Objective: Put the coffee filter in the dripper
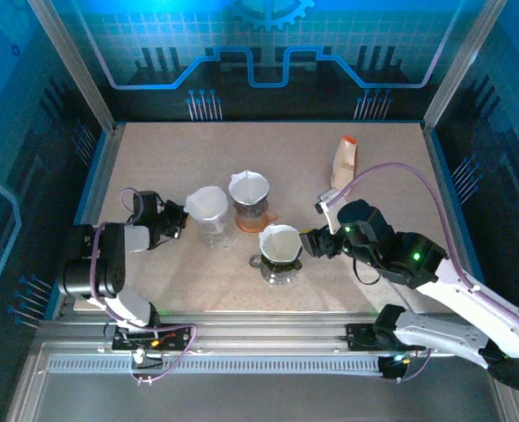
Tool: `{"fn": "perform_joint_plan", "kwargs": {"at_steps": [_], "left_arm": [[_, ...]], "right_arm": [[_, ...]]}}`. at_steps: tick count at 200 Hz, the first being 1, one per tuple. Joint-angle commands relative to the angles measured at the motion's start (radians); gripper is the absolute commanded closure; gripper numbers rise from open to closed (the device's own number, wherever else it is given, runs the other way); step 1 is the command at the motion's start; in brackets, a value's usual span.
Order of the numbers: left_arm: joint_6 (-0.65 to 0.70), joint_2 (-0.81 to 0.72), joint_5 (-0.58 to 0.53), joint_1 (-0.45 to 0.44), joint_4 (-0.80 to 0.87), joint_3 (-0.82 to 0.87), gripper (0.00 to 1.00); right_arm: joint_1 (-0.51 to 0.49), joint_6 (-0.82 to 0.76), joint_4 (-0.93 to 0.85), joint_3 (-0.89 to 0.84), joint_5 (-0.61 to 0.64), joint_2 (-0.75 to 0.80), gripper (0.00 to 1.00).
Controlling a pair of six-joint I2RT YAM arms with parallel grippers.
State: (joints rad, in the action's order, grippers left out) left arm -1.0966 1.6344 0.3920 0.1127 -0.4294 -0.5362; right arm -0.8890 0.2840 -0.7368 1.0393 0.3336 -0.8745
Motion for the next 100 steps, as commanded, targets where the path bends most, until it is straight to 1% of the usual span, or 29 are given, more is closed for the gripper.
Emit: {"fn": "perform_joint_plan", "kwargs": {"at_steps": [1,31,49,75,100], "left_arm": [[-0.048,0.057,0.060,-0.026,-0.160,-0.012,0.99],[-0.099,0.148,0.104,-0.038,-0.325,0.013,1.00],[-0.118,0.193,0.129,-0.040,-0.395,0.025,1.00],[-0.145,0.236,0.154,-0.050,-0.479,0.049,1.00],[-0.154,0.256,0.154,-0.059,-0.517,0.083,1.00]], "right_arm": [[0.007,0.001,-0.010,-0.003,0.021,0.019,0.26],[0.007,0.001,-0.013,0.003,0.019,0.012,0.26],[0.007,0.001,-0.015,0.007,0.020,0.011,0.25],[0.007,0.004,-0.018,0.006,0.024,0.008,0.26],[0.006,0.008,-0.016,0.004,0.023,0.005,0.26]]}}
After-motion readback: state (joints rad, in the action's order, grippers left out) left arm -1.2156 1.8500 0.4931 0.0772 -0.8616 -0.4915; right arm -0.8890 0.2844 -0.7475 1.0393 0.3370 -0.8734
